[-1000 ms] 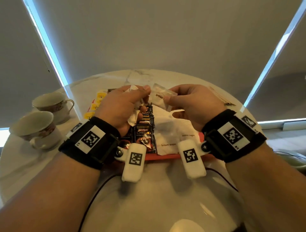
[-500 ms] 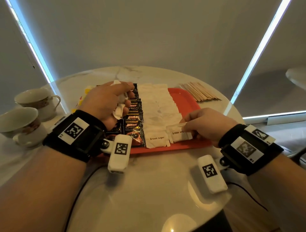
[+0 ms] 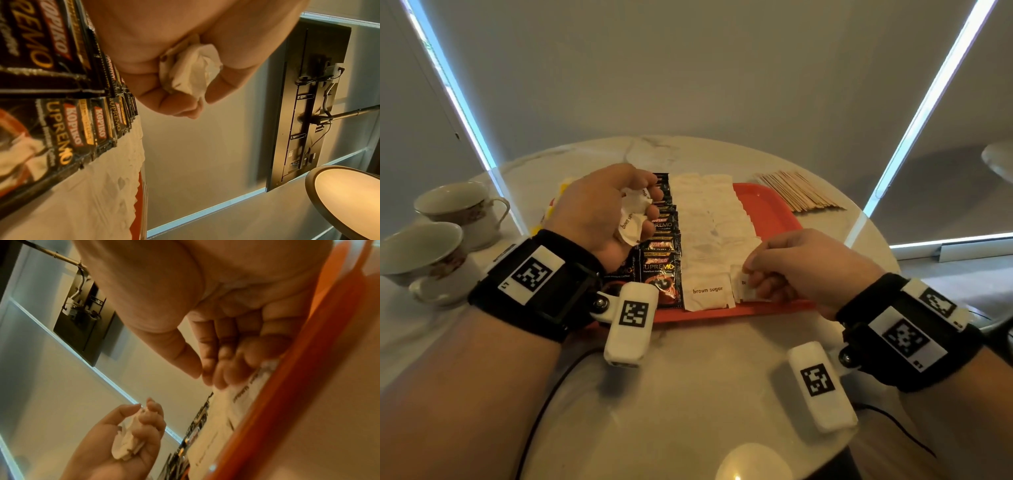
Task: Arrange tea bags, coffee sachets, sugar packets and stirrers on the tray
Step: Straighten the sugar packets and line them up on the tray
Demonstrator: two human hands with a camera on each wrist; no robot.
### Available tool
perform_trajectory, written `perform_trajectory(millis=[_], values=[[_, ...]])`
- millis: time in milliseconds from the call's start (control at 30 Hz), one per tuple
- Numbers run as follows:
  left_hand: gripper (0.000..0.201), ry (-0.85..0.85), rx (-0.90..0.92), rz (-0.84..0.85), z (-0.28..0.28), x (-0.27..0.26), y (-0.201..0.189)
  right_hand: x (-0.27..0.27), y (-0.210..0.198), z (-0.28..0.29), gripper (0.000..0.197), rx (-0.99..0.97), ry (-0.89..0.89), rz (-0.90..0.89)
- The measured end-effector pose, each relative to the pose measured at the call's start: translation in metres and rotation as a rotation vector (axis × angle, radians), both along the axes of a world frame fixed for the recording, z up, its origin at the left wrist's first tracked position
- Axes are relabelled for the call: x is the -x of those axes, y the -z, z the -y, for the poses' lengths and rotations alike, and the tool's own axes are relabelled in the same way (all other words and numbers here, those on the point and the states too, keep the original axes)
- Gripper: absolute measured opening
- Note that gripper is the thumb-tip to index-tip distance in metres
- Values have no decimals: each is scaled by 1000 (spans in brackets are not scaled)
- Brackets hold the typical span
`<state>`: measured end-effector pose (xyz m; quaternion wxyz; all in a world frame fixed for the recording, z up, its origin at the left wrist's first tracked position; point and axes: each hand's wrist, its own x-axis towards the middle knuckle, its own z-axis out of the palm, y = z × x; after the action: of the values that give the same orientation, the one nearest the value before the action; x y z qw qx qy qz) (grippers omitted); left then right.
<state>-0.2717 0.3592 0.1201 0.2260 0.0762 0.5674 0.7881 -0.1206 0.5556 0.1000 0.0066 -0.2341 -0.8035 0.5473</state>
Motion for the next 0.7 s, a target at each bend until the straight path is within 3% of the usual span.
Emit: perform_trajectory(millis=[100, 233, 333, 433, 500, 567, 700], values=[[18, 43, -86, 99, -1, -8, -3, 1, -4, 4, 12, 30, -16, -9], [23, 141, -223, 245, -7, -17, -1, 8, -20, 23, 4, -58, -103, -275], [34, 198, -254, 259, -11, -20, 5, 18, -31, 45, 16, -123, -221, -450], [49, 302, -253, 289, -10, -19, 11, 25, -36, 58, 30, -282, -337, -426], [37, 310, -242, 293, -9, -20, 9, 30, -35, 61, 34, -345, -360, -364], [23, 272, -259, 266, -9, -21, 5, 36, -32, 59, 24, -389, -322, -339], [28, 247, -256, 251, -8, -19, 3, 44, -34, 48, 8, -202, -270, -326]])
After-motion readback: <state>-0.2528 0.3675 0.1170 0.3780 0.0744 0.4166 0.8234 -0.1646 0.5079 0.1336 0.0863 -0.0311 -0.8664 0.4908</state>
